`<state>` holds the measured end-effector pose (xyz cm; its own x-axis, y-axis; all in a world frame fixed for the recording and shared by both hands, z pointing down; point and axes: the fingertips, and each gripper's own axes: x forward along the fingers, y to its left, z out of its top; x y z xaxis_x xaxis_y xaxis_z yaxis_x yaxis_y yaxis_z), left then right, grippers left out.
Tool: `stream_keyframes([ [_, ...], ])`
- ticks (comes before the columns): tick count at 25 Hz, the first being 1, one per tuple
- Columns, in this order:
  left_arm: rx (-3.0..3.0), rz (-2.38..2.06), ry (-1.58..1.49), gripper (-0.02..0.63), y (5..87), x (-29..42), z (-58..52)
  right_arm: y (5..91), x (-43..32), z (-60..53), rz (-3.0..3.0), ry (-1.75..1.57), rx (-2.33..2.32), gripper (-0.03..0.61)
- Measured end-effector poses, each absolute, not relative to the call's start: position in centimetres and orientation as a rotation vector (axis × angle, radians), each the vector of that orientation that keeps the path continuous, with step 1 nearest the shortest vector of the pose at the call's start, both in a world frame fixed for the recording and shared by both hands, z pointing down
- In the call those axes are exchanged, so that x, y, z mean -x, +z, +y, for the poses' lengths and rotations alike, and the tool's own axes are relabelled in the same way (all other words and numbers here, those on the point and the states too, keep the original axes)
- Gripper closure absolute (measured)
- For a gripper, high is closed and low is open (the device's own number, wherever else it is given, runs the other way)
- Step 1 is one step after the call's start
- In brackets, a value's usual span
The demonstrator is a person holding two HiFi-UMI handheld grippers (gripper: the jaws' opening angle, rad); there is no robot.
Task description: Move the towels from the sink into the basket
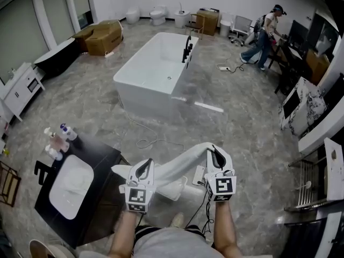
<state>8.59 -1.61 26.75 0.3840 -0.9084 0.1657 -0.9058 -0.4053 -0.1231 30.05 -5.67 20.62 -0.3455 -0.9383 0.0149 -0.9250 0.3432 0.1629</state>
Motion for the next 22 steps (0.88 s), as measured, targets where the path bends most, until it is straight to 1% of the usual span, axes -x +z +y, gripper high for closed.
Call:
stream_keyframes([
  [9,2.575,1.776,-0.347,0.604,27.3,-8.8,-1.1,22.1,-28.9,-5.7,-2.525,-0.199,-1.604,0.563],
  [22,2.595,1.756,-0.345,0.604,28.1,-11.3,-1.5,22.7,-33.7,-6.1,-2.460,-0.170,-1.704,0.563],
])
